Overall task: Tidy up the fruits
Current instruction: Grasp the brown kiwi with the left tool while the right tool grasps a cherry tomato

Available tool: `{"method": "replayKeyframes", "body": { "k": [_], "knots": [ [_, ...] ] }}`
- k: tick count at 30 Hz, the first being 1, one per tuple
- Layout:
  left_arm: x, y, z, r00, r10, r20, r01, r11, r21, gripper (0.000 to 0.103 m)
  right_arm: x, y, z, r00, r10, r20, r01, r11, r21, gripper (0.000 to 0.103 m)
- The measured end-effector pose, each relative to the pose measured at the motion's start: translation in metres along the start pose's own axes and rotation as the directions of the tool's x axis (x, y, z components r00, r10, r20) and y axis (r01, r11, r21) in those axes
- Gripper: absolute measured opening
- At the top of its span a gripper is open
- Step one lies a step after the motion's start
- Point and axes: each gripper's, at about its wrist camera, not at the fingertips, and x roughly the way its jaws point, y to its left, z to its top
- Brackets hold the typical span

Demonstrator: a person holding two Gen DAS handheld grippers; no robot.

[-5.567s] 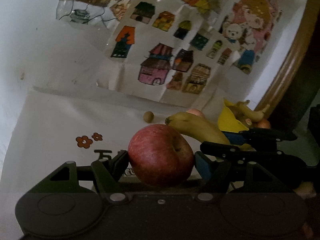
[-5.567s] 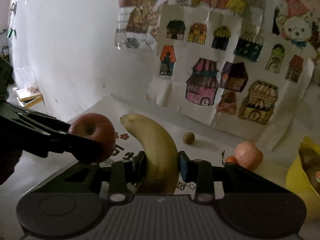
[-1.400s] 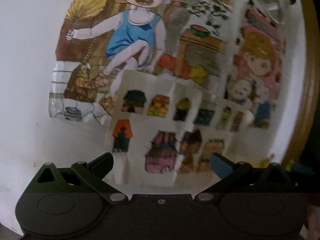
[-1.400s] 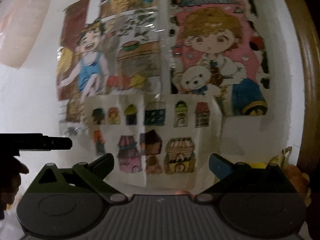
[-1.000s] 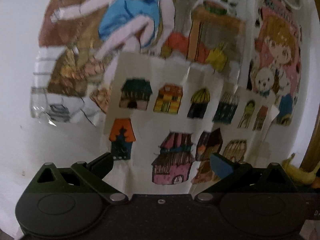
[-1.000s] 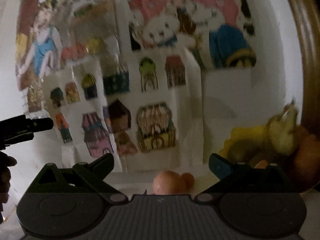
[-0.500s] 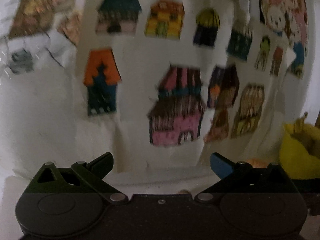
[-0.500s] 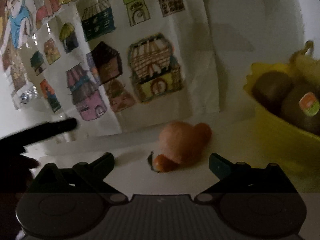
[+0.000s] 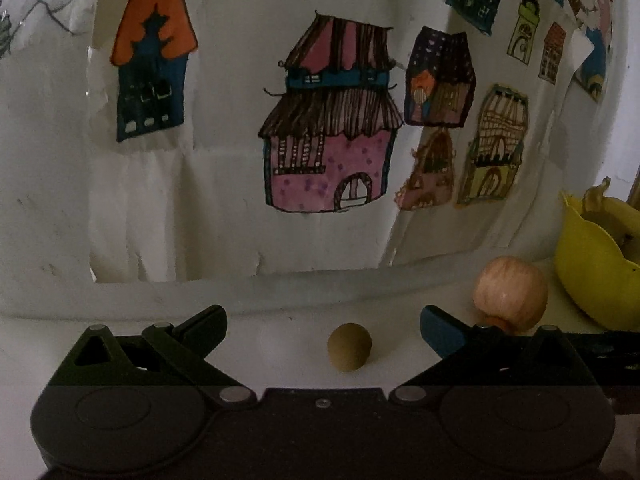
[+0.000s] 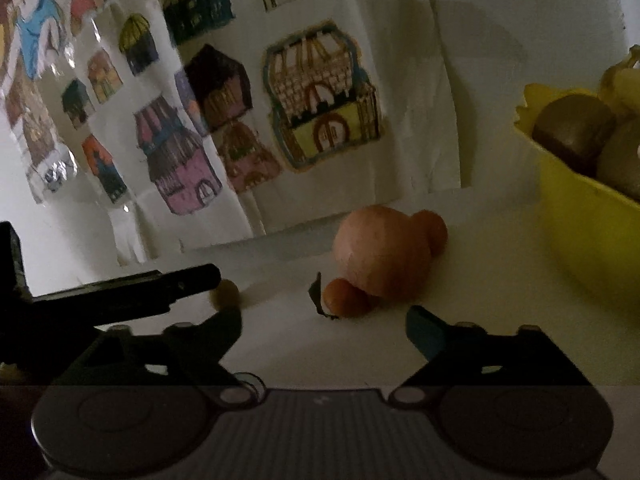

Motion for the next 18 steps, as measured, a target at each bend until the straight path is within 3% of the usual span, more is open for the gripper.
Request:
{"method": "replayKeyframes", "body": {
  "k": [7,18],
  "knots": [
    [0.007,-0.002,-0.003,0.999,-0.045,-0.012,0.045,0.999,0.018,0.102,0.016,0.001,0.0,0.998,-0.036,-0.047,0.036,0.999,-0.008,0.064],
    [0.01,-0.002,-0.001,0.997,-0.062,-0.041,0.063,0.998,0.02,0.088,0.027,-0.004,0.003,0.998,-0.049,-0.032,0.05,0.999,0.008,0.056]
  ]
}}
